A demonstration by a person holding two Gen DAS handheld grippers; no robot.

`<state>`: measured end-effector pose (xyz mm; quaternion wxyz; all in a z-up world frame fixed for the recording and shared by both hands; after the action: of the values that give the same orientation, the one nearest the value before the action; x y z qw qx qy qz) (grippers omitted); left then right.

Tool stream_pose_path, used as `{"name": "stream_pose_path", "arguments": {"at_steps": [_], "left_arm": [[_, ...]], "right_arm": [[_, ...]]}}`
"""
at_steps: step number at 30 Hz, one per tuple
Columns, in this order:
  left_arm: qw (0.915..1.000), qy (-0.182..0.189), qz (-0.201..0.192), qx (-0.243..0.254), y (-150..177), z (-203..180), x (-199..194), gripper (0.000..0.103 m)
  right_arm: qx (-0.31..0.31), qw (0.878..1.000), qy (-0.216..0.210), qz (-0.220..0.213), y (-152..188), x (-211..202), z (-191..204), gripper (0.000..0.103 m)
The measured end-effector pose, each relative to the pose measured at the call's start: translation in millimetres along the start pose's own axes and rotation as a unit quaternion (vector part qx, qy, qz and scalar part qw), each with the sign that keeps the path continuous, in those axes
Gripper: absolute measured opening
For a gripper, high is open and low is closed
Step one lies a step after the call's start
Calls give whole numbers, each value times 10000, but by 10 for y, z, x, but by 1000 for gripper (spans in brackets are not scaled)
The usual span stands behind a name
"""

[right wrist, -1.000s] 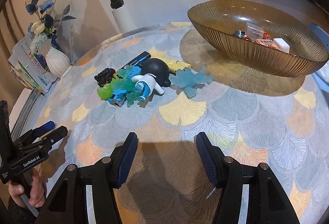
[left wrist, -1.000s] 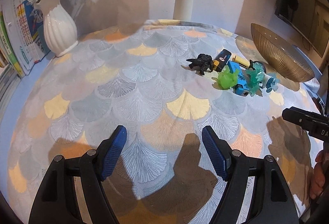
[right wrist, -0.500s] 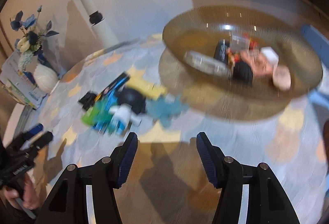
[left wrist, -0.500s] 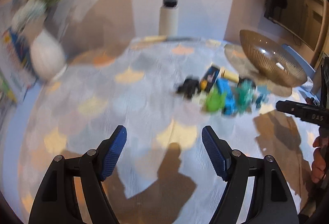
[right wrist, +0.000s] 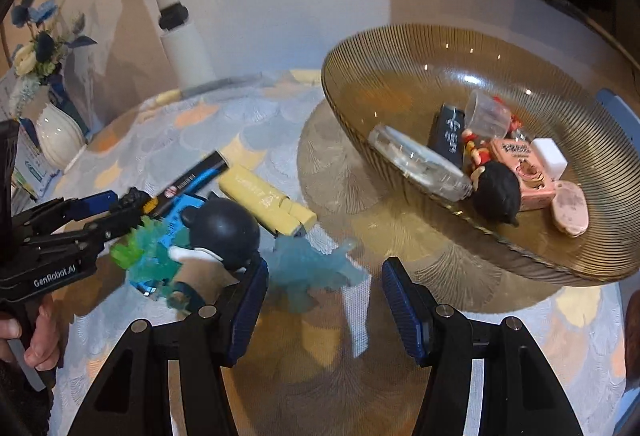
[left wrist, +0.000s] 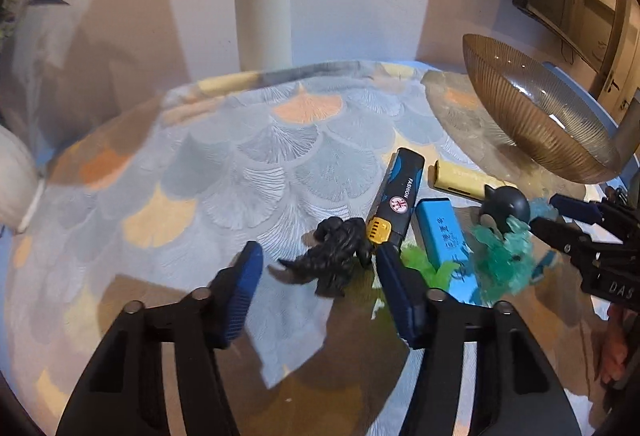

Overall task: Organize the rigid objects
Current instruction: 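Grasp the black dragon figurine with the left tool while the right tool grasps the translucent blue figure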

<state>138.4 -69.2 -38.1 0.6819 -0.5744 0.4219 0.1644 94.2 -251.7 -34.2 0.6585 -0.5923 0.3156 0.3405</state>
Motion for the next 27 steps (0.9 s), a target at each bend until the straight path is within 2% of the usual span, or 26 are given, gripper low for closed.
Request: {"name": "stream_pose_path", "arguments": {"at_steps": [1, 3, 8, 11, 15, 19, 27], "left_arm": [[10000, 46, 53, -22, -8, -2, 51, 45], [9999, 132, 83, -52, -20, -5, 101, 44], [9999, 60, -64, 128, -28, -78, 52, 43], [9999, 11, -170, -25, 24, -50, -78, 43], [9993, 11, -277, -265, 245, -10, -371, 43], [9989, 11, -368, -291, 498, -74, -675, 43], [9979, -14, -492, -432, 805, -210, -936, 43]], "right_arm": [[-16, 10000, -1, -11, -6, 4, 5, 57], [-50, 10000, -62, -52, -5, -6, 25, 49], [35, 9998, -77, -187, 5, -68, -6, 48], [208, 9991, -243, -296, 41, -180, -58, 48], [263, 9976, -526, -368, 219, -405, -59, 48], [5, 9965, -767, -333, 484, -643, 33, 48], [-305, 9969, -706, -136, 766, -710, 121, 49]]}}
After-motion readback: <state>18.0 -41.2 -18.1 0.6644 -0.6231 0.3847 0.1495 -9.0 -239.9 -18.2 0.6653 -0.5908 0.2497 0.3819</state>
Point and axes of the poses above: each gripper's, at about its wrist camera, not at the fingertips, and x roughly the way its jaws point, z to its left, y to its underside, the point moved 8 cm from there along x, roughly the way its jaws point
